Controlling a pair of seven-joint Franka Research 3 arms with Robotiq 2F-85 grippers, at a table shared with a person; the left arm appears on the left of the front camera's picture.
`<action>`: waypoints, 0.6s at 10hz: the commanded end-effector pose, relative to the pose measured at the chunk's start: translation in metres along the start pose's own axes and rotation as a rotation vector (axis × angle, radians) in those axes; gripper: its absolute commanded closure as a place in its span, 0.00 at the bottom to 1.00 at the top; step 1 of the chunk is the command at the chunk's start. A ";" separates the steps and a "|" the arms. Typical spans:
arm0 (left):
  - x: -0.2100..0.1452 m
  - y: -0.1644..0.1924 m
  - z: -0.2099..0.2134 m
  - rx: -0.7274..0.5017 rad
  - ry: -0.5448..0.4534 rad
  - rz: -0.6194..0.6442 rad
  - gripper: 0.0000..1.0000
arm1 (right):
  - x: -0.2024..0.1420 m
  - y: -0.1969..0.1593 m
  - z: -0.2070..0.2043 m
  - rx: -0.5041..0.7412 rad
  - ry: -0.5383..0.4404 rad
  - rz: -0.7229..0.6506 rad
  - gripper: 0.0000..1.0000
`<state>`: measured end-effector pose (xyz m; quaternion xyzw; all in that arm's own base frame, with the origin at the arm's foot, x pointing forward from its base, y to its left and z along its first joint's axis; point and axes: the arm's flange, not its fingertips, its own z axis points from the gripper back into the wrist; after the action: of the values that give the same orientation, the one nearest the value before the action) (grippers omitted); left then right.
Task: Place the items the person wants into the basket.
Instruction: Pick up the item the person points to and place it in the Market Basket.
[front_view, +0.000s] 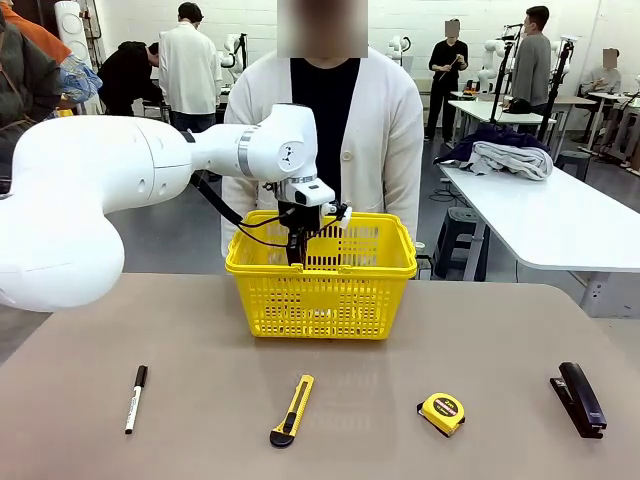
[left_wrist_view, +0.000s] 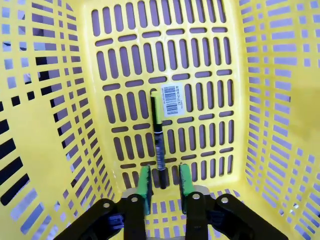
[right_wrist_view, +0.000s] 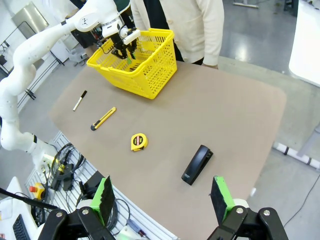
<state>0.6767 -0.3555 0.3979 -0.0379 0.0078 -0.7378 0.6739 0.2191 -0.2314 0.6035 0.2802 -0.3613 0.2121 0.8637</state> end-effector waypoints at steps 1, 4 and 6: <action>0.004 0.014 0.010 -0.002 0.000 -0.019 0.00 | 0.001 -0.001 0.000 0.017 -0.015 0.015 0.00; 0.007 0.006 0.014 0.002 -0.006 -0.030 0.00 | 0.001 -0.001 0.000 0.017 -0.015 0.015 0.00; 0.006 0.004 0.015 0.004 -0.006 -0.031 0.00 | 0.001 -0.001 0.000 0.017 -0.015 0.015 0.00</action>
<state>0.6756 -0.3596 0.4044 -0.0380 0.0009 -0.7415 0.6699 0.2191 -0.2314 0.6035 0.2802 -0.3614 0.2122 0.8637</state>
